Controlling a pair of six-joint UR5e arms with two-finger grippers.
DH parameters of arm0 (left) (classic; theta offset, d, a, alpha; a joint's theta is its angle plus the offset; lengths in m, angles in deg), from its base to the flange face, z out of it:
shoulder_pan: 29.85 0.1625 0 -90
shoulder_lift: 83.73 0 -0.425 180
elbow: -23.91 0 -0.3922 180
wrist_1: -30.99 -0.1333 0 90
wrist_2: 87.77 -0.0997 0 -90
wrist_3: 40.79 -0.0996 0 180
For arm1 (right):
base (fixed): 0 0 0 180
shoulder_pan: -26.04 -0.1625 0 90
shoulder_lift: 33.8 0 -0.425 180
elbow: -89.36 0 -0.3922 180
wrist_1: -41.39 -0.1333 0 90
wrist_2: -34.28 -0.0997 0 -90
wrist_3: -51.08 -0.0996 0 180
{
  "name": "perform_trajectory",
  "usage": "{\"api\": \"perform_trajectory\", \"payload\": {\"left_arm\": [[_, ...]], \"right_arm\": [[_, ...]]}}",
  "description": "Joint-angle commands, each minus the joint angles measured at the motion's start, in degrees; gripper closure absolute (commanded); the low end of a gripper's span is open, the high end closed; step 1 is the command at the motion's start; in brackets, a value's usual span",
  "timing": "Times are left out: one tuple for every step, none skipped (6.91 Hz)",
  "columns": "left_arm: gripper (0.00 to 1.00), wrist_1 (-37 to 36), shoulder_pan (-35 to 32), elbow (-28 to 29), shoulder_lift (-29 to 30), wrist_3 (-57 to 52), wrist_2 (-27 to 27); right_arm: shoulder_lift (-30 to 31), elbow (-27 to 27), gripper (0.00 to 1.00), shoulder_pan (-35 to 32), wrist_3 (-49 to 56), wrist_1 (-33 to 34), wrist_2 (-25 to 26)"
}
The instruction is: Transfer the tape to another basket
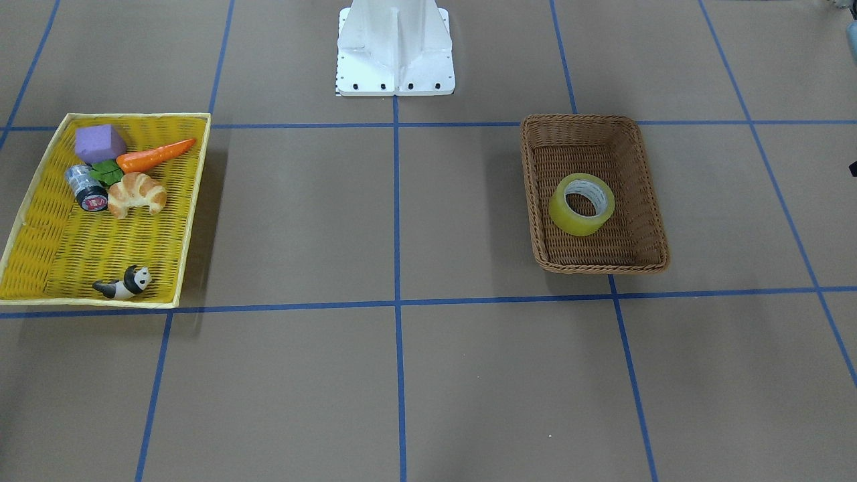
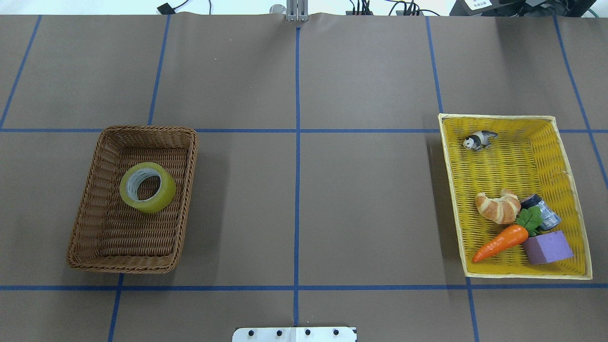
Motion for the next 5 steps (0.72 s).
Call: {"api": "perform_trajectory", "payload": {"left_arm": [[0.02,0.00,-0.19,0.01,0.02,0.00,0.18],[0.02,0.00,-0.27,0.01,0.03,0.00,0.09],[0.02,0.00,-0.54,0.01,0.03,0.00,0.17],[0.02,0.00,-0.54,0.18,0.03,0.00,0.09],[0.02,0.00,-0.54,0.27,0.03,0.00,0.09]], "right_arm": [[-0.16,-0.04,0.00,-0.04,-0.04,-0.07,-0.06],[-0.34,-0.04,0.00,-0.04,-0.04,-0.07,-0.06],[-0.42,-0.04,0.00,-0.04,-0.04,-0.07,0.03],[-0.51,-0.04,0.00,-0.04,-0.04,-0.07,-0.06],[-0.51,-0.04,0.00,-0.04,-0.04,-0.07,-0.06]]}}
